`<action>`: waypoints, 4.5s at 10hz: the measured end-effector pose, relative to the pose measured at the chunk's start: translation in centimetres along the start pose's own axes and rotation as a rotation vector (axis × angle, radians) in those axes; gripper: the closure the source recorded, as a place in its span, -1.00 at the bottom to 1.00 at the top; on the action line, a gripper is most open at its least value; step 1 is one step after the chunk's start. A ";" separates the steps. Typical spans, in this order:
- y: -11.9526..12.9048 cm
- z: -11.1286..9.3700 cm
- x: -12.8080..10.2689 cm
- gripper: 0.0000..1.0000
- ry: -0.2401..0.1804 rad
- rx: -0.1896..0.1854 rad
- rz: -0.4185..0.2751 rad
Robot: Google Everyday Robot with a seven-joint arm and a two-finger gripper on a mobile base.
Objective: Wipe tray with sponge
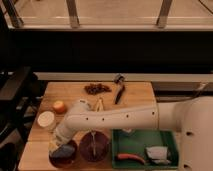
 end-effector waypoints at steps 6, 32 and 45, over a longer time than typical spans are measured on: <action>0.8 -2.8 0.3 1.00 0.020 -0.088 0.021; 20.2 -31.2 -16.5 1.00 0.345 -0.517 0.668; 22.0 -33.9 -20.4 1.00 0.348 -0.603 0.790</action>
